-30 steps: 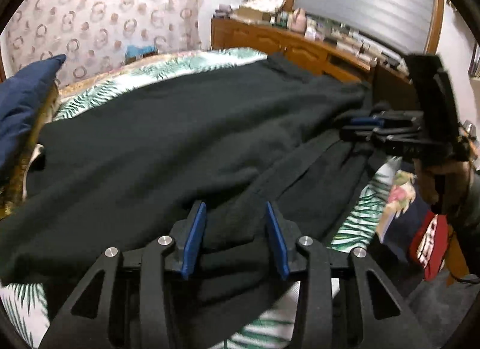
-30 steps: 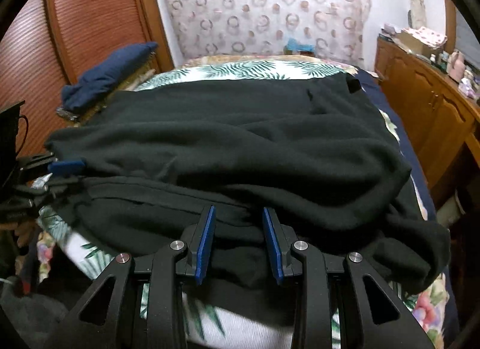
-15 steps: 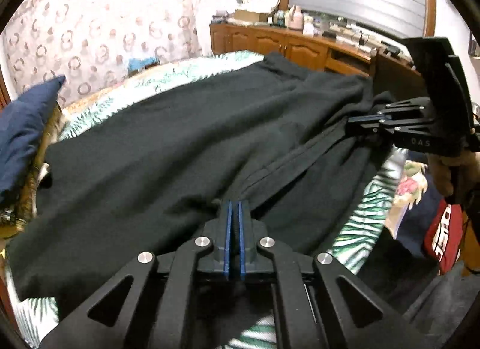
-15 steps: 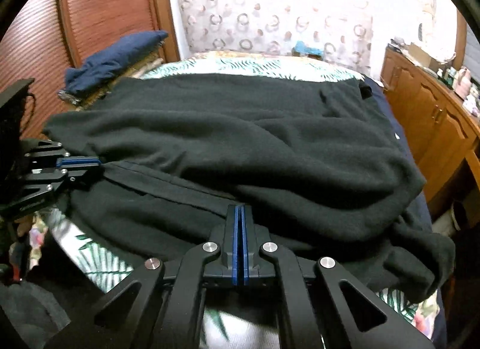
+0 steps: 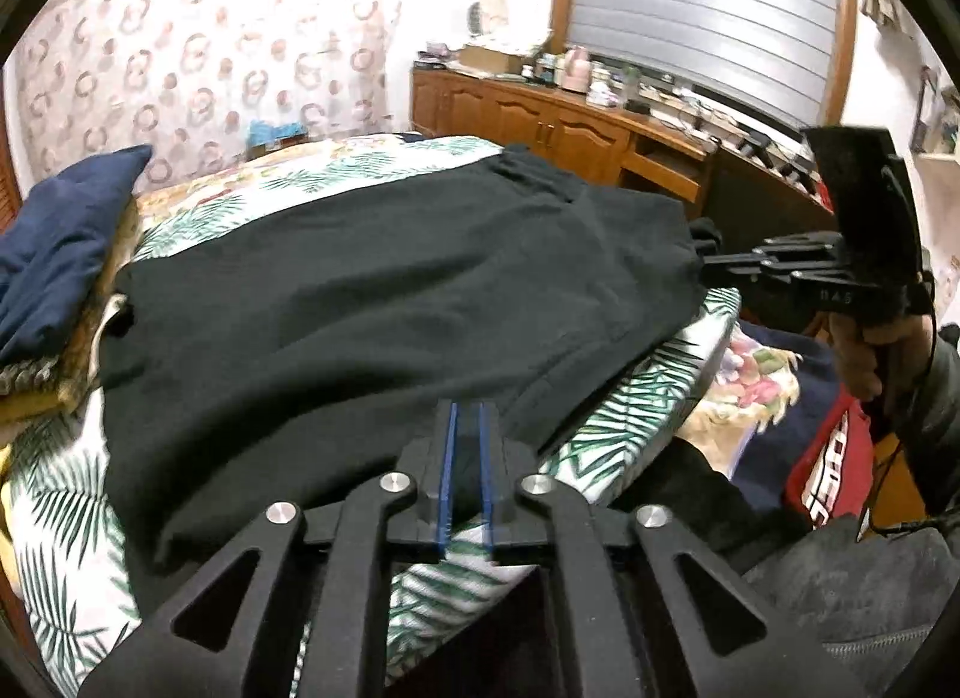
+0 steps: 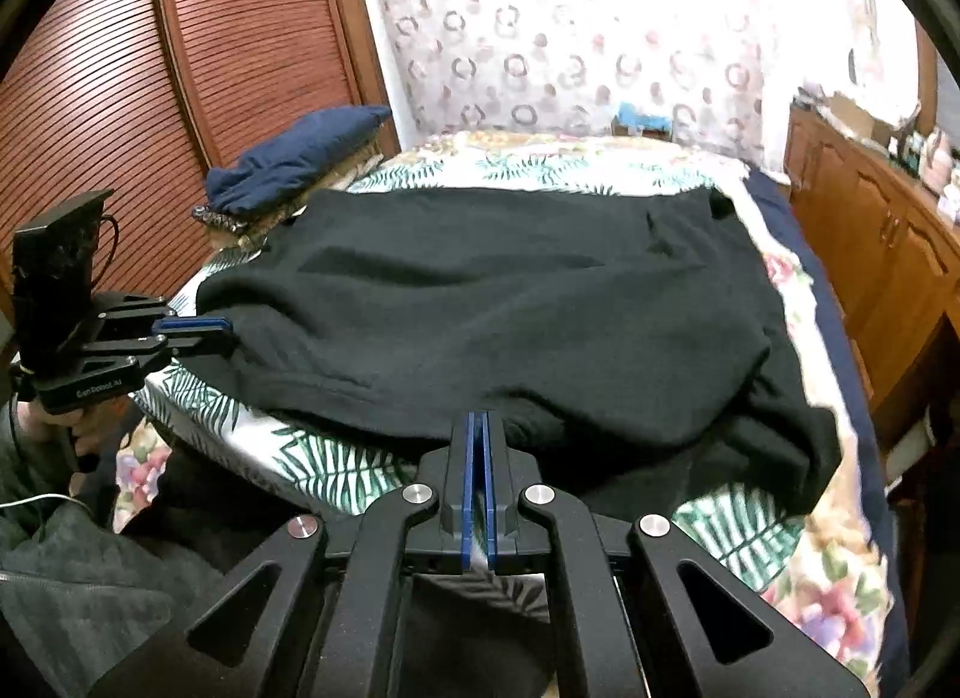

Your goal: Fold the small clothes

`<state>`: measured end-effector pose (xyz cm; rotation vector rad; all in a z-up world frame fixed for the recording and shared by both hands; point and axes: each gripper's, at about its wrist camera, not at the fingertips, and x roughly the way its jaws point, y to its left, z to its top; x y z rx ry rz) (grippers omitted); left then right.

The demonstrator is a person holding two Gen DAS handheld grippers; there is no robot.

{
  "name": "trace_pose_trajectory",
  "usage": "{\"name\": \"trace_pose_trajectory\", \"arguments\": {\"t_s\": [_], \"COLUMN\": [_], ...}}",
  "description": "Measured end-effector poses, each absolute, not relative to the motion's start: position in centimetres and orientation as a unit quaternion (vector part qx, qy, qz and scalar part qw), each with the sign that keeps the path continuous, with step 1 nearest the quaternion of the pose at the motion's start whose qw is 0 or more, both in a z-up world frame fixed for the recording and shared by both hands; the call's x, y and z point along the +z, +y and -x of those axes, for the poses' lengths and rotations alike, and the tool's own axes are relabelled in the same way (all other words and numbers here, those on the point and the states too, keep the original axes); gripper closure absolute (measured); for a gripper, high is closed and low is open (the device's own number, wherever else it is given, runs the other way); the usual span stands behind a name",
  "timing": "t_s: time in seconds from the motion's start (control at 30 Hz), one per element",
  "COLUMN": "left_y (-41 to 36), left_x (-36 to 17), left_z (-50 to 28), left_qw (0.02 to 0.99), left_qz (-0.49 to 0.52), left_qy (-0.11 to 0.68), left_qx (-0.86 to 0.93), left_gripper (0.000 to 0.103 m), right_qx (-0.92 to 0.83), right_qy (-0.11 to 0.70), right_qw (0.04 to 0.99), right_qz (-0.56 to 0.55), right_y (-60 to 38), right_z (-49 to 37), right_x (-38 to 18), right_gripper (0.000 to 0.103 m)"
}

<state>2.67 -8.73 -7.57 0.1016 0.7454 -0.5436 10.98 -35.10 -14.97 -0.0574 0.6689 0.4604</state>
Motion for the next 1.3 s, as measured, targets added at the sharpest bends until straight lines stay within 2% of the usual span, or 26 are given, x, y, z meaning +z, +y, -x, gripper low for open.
{"name": "trace_pose_trajectory", "arguments": {"t_s": [0.03, 0.1, 0.17, 0.23, 0.33, 0.4, 0.47, 0.53, 0.83, 1.1, 1.23, 1.3], "left_y": [-8.0, -6.7, -5.1, -3.2, -0.1, 1.6, 3.0, 3.7, 5.7, 5.4, 5.1, 5.0], "left_x": [-7.5, -7.3, -7.3, -7.4, -7.9, -8.3, -8.7, -9.2, -11.4, -12.1, -12.4, -12.7], "left_z": [-2.6, -2.4, -2.3, -2.5, -3.0, -3.1, -3.3, -3.5, -5.0, -4.9, -5.1, -5.2], "left_qw": [0.899, 0.906, 0.912, 0.921, 0.926, 0.928, 0.933, 0.933, 0.92, 0.914, 0.91, 0.907], "left_qz": [-0.041, -0.025, -0.012, -0.001, 0.024, 0.04, 0.047, 0.051, 0.104, 0.092, 0.089, 0.089], "left_qy": [0.356, 0.349, 0.348, 0.344, 0.347, 0.347, 0.344, 0.347, 0.373, 0.39, 0.399, 0.404], "left_qx": [-0.251, -0.237, -0.216, -0.184, -0.147, -0.127, -0.097, -0.078, -0.054, -0.061, -0.075, -0.083], "left_gripper": [0.067, 0.059, 0.056, 0.039, 0.027, 0.027, 0.027, 0.027, 0.027, 0.028, 0.055, 0.06], "right_qx": [0.221, 0.222, 0.222, 0.218, 0.213, 0.21, 0.211, 0.209, 0.193, 0.185, 0.184, 0.183], "right_qy": [0.325, 0.322, 0.315, 0.308, 0.3, 0.296, 0.294, 0.292, 0.294, 0.301, 0.304, 0.305], "right_qw": [0.919, 0.92, 0.922, 0.925, 0.929, 0.931, 0.931, 0.932, 0.934, 0.933, 0.932, 0.932], "right_qz": [0.028, 0.025, 0.026, 0.032, 0.035, 0.036, 0.034, 0.037, 0.065, 0.073, 0.073, 0.076], "right_y": [-35.0, -34.8, -34.4, -33.8, -32.7, -32.0, -31.3, -30.7, -27.6, -26.2, -26.2, -26.3], "right_z": [-11.0, -10.9, -10.8, -10.8, -11.0, -10.9, -10.7, -11.0, -12.6, -13.4, -13.5, -13.4], "right_x": [-14.8, -14.3, -14.1, -14.1, -14.4, -14.6, -15.0, -15.5, -17.1, -18.0, -17.9, -17.7], "right_gripper": [0.101, 0.099, 0.098, 0.097, 0.091, 0.079, 0.054, 0.046, 0.046, 0.046, 0.046, 0.046]}}
